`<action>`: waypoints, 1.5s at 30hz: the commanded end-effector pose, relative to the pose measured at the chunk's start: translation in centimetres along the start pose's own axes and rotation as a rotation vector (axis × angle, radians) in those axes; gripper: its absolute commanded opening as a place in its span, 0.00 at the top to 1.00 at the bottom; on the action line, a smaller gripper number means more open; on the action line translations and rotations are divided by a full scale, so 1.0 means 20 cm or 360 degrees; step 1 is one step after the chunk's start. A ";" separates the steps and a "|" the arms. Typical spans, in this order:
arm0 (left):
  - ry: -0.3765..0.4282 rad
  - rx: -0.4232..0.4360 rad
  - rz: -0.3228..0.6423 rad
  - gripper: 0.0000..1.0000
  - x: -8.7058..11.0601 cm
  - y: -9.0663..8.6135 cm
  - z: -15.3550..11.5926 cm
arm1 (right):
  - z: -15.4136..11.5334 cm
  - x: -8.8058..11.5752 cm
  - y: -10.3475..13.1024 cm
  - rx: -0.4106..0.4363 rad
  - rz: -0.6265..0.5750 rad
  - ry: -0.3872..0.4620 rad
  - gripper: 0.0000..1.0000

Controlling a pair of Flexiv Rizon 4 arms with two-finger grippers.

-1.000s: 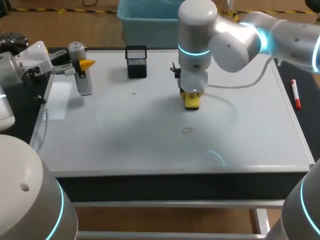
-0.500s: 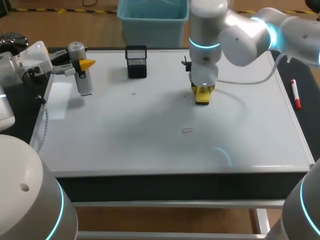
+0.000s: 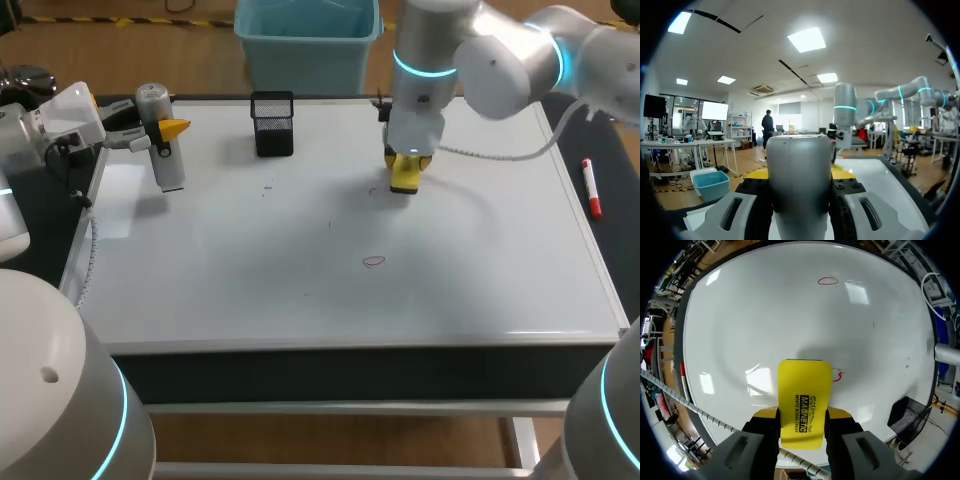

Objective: Pick up the inspection probe, press it on each red-marked spot on the whiteboard one by one, put down the probe, pick up the eraser, and wipe off all the red marks.

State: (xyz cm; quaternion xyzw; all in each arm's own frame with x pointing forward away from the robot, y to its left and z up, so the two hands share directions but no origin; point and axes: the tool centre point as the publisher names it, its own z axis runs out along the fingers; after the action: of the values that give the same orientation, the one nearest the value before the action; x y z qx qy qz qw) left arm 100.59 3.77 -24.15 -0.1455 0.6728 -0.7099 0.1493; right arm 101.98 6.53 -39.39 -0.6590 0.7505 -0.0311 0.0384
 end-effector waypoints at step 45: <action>-0.0002 0.0000 0.0002 1.00 0.00 0.00 0.00 | 0.20 -0.19 0.09 -0.0092 -0.0196 0.0109 1.00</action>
State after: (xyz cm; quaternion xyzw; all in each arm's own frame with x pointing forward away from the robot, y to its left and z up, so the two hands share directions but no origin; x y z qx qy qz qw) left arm 100.59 3.76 -24.14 -0.1455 0.6728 -0.7099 0.1493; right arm 100.78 10.88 -43.13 -0.7029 0.7105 -0.0338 -0.0055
